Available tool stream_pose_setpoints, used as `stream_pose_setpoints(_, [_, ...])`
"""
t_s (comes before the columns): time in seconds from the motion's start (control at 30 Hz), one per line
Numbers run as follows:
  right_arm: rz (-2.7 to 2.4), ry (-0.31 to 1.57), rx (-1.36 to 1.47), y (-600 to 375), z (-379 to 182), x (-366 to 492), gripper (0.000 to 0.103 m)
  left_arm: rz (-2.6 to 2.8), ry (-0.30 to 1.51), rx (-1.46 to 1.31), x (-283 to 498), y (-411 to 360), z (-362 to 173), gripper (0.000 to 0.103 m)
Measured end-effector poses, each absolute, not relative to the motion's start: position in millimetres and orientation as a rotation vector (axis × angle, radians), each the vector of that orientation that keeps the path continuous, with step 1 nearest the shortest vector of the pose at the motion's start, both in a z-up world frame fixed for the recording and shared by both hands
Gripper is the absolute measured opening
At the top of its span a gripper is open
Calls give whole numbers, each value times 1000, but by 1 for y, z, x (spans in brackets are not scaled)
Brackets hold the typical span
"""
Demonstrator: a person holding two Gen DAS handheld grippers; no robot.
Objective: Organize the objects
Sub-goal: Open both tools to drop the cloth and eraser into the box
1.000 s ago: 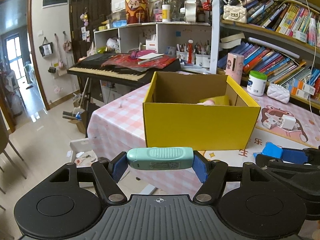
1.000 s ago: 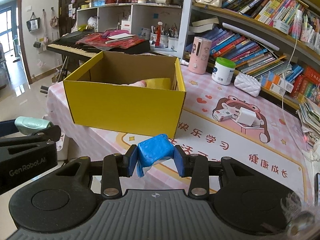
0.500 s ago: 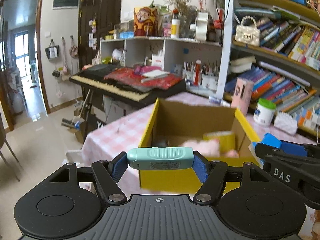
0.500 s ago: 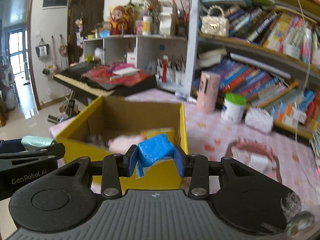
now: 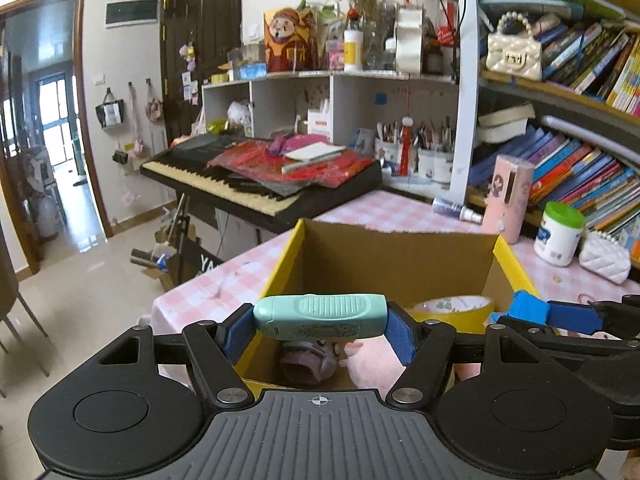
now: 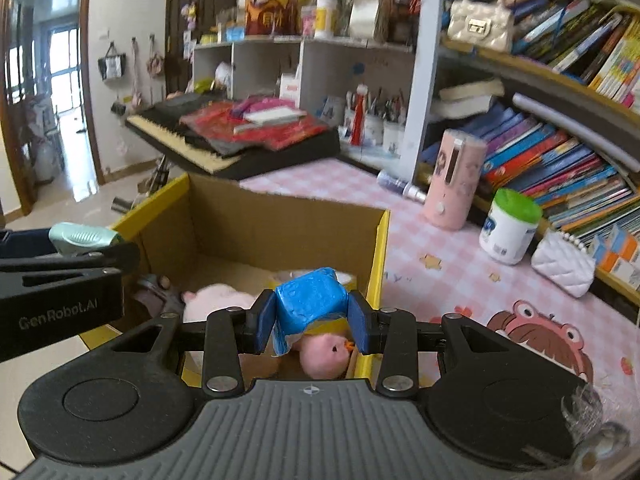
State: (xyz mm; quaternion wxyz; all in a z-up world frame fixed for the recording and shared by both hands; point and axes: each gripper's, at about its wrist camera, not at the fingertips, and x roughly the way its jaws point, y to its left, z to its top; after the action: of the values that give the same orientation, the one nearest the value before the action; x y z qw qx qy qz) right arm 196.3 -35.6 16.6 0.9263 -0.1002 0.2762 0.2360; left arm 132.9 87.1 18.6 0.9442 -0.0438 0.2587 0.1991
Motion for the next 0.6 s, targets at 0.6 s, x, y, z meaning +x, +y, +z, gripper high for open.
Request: stream_pose_setpoints(0.6, [542, 603, -241, -35, 4, 209, 50, 477, 601, -113, 143, 84, 2, 82])
